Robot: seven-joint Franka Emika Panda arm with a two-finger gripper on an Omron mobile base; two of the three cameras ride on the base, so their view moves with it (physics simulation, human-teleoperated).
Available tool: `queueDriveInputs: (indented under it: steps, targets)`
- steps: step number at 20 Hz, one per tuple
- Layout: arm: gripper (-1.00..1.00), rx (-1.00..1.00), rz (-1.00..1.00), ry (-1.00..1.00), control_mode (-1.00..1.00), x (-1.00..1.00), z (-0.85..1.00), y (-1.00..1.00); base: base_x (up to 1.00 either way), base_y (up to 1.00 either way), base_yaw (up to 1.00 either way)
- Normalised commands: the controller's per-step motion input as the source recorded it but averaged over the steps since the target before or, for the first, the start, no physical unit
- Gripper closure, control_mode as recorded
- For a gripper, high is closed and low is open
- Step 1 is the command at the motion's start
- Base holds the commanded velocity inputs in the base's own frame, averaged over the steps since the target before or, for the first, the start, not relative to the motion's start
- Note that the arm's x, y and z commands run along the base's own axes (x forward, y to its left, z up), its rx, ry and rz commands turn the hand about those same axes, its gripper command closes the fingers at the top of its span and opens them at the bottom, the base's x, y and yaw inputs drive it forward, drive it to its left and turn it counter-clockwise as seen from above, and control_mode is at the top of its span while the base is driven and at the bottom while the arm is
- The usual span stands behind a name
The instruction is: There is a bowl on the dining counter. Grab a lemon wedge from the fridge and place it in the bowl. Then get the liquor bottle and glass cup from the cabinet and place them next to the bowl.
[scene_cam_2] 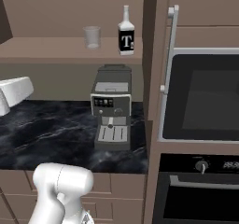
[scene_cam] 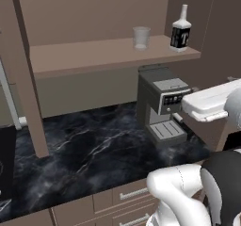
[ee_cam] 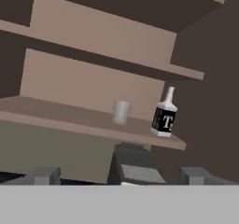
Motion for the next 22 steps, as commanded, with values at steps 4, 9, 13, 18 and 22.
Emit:
queueDriveInputs:
  steps: [4,9,13,18,22]
  targets:
    - [-1.0,0.05,-0.1,-0.07,-1.0,0.36,0.64,-0.33,0.0,0.0,0.0]
    - [-1.0,0.15,-0.15,0.02,-1.0,0.59,0.51,-0.31,0.0,0.0,0.0]
    - [-1.0,0.06,-0.16,0.05,-1.0,0.39,0.13,-0.09,0.0,0.0,0.0]
    - [-1.0,0.0,0.0,0.0,-1.0,0.1,0.0,0.0,0.0,0.0,0.0]
    - [-1.0,0.01,-0.01,0.0,-1.0,0.25,0.0,-0.03,0.0,0.0,0.0]
